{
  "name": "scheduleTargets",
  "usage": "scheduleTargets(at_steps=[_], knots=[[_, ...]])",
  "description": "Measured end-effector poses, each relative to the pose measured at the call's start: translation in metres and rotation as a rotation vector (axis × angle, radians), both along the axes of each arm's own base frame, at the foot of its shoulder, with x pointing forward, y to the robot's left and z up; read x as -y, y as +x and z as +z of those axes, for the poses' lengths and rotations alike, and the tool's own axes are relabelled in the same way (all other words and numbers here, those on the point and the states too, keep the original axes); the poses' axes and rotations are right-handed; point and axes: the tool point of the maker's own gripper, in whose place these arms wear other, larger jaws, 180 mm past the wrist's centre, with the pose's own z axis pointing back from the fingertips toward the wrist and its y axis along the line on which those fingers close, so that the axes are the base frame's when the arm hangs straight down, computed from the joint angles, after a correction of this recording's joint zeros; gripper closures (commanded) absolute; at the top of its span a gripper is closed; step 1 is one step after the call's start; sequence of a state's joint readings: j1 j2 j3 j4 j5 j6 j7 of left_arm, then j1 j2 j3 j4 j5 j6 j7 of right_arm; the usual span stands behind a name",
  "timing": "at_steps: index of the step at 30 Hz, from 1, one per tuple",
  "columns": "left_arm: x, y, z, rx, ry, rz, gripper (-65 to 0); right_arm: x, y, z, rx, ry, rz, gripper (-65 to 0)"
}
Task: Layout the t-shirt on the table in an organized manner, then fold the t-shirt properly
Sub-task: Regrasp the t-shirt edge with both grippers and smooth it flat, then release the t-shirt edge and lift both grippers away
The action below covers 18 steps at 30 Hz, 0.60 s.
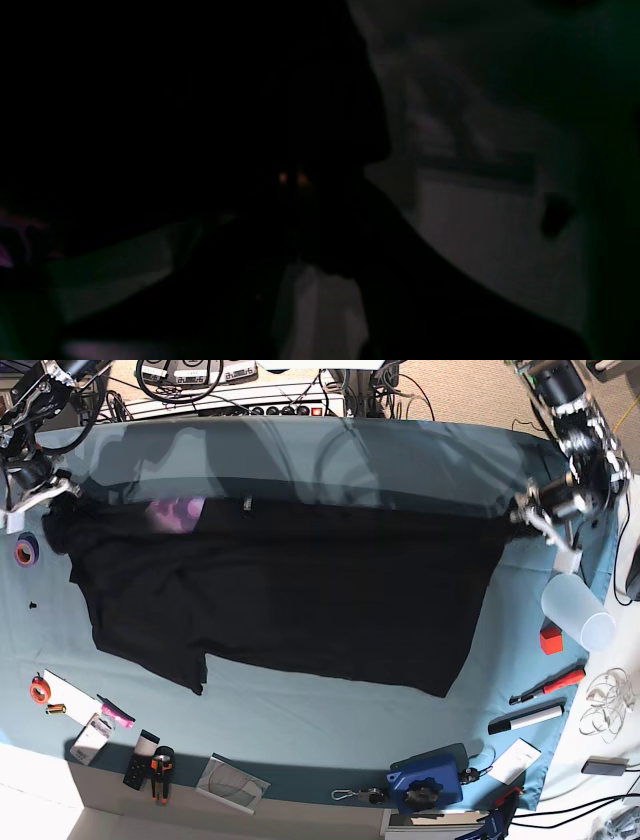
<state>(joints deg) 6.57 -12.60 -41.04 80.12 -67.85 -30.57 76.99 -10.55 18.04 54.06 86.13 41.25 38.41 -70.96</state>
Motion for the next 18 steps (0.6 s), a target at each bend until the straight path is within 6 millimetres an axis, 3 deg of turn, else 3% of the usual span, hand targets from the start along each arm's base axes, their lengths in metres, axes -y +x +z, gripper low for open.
scheduleTargets(at_steps=[10,18], knots=[[0.001,-0.050,0.000,0.019,-0.064,-0.007,0.0,-0.012,-0.053,-0.016,-0.064,0.065,0.029,0.0],[0.001,-0.070,0.000,0.012,-0.082,0.003,0.0,-0.012,-0.056,-0.017,-0.064,0.066,0.027,0.0]])
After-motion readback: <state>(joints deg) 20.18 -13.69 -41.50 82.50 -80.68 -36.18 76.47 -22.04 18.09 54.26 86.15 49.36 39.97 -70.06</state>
